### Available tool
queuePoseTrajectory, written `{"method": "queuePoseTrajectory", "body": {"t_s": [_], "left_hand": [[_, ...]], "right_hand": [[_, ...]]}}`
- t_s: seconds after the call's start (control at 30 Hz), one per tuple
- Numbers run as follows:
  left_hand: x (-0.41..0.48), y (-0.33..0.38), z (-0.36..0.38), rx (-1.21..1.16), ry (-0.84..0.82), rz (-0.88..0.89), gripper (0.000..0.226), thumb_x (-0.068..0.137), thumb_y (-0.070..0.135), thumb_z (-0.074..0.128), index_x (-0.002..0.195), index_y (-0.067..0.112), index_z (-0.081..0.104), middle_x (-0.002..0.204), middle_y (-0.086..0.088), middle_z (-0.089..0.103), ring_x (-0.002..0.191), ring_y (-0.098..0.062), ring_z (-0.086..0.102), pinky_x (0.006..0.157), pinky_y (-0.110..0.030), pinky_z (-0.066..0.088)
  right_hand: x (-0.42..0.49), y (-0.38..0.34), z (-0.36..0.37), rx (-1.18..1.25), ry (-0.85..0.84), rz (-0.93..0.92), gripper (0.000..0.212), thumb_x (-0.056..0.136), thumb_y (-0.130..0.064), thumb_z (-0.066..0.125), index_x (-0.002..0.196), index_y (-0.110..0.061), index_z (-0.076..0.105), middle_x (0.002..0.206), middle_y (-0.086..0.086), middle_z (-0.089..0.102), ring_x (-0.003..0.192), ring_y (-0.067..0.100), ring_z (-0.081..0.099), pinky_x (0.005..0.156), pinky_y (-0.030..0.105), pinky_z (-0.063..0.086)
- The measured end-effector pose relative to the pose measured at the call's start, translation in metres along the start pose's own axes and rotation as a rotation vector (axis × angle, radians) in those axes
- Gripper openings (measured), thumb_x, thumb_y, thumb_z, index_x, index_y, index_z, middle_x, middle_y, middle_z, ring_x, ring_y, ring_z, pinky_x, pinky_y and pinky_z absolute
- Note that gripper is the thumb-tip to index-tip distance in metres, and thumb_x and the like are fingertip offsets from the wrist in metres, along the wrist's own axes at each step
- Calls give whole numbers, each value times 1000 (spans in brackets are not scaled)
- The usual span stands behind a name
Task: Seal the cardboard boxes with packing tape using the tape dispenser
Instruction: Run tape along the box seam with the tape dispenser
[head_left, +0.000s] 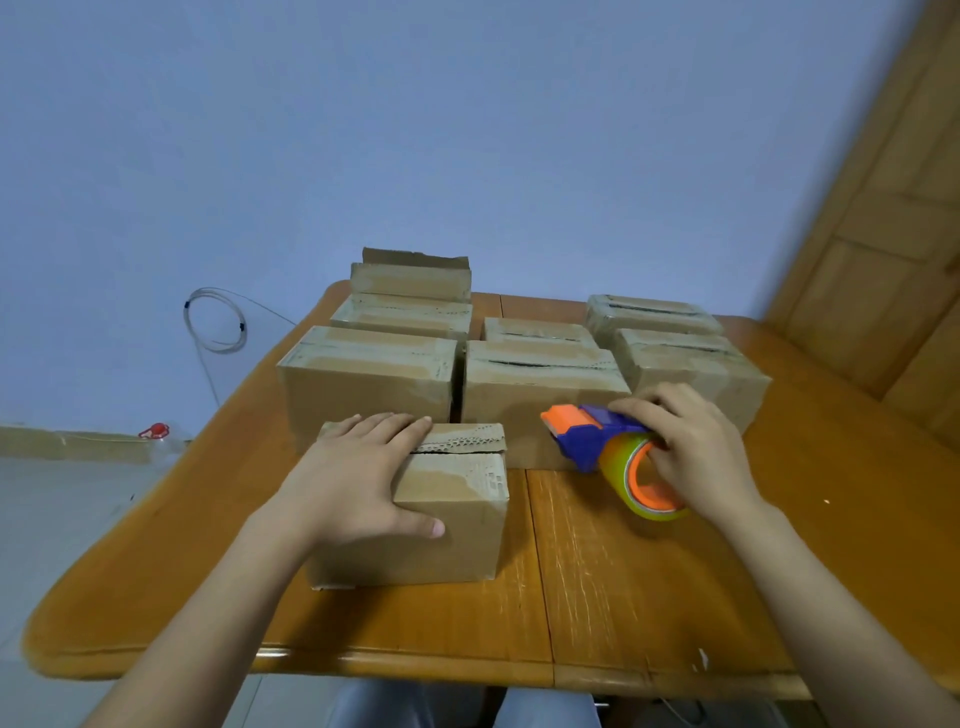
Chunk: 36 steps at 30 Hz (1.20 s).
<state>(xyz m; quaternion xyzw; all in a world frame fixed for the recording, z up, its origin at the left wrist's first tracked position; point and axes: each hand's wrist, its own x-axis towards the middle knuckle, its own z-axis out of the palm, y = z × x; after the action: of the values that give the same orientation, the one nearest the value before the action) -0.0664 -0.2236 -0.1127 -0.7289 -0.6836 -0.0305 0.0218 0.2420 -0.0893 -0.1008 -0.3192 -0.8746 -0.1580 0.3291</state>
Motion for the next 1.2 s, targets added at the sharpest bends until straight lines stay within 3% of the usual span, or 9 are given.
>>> {"method": "queuePoseTrajectory", "body": {"t_s": [0.2,0.3,0.4,0.47,0.6,0.7,0.8,1.0,1.2], "left_hand": [[22,43,-1,-24,30,58,110,70,88,42,154,29,4,161,7,12,147,-14,11,119,-37,3],[30,68,-7,-121,60,79,103,74,86,37,154,29,7,161,5,13,148,-12,9,118,-34,2],[28,76,-24,-402,239,15,93,74,82,31,150,28,28,153,8,34,140,-9,28,114,-28,22],[25,74,-34,-505,410,-10,75,79,72,41,141,30,43,140,11,48,128,-5,41,103,-25,36],[21,75,-43,-572,563,-43,45,86,52,57,126,31,57,126,18,55,113,7,39,92,-17,33],[21,80,-44,-679,557,-24,48,82,60,54,118,31,62,116,21,59,108,7,48,87,-15,39],[22,89,-43,-964,540,-30,57,72,63,52,115,28,66,111,19,65,105,7,55,83,-10,42],[27,97,-45,-1282,565,-75,25,75,32,74,98,30,67,100,11,71,99,-6,64,87,-24,51],[31,89,-48,-1325,568,-41,18,74,14,78,89,20,70,89,4,74,90,-12,68,89,-35,52]], "right_hand": [[20,-7,-23,35,132,-59,52,64,7,78,113,-8,68,106,12,68,95,34,64,74,40,51],[25,-7,-27,102,166,-88,54,68,8,66,118,-11,67,113,8,68,104,32,62,80,46,54],[24,-7,-28,168,175,-78,51,71,3,60,119,-13,66,115,6,68,108,29,61,85,50,53],[25,-8,-30,219,172,-51,48,73,-8,50,118,-14,67,115,3,68,109,26,61,88,49,52],[27,-11,-31,289,145,31,54,68,-1,54,118,-16,68,115,0,68,111,24,60,89,49,52],[30,-16,-32,306,168,54,62,64,16,62,116,-17,68,112,-1,69,108,22,61,89,44,52],[32,-21,-35,294,199,48,54,68,11,63,115,-15,69,110,0,70,105,20,61,87,37,51],[30,-29,-40,327,215,55,46,69,-4,56,112,-11,70,109,2,70,104,17,60,84,22,44],[32,-26,-39,360,190,51,48,71,10,67,114,-12,68,110,1,69,105,19,60,84,21,45]]}}
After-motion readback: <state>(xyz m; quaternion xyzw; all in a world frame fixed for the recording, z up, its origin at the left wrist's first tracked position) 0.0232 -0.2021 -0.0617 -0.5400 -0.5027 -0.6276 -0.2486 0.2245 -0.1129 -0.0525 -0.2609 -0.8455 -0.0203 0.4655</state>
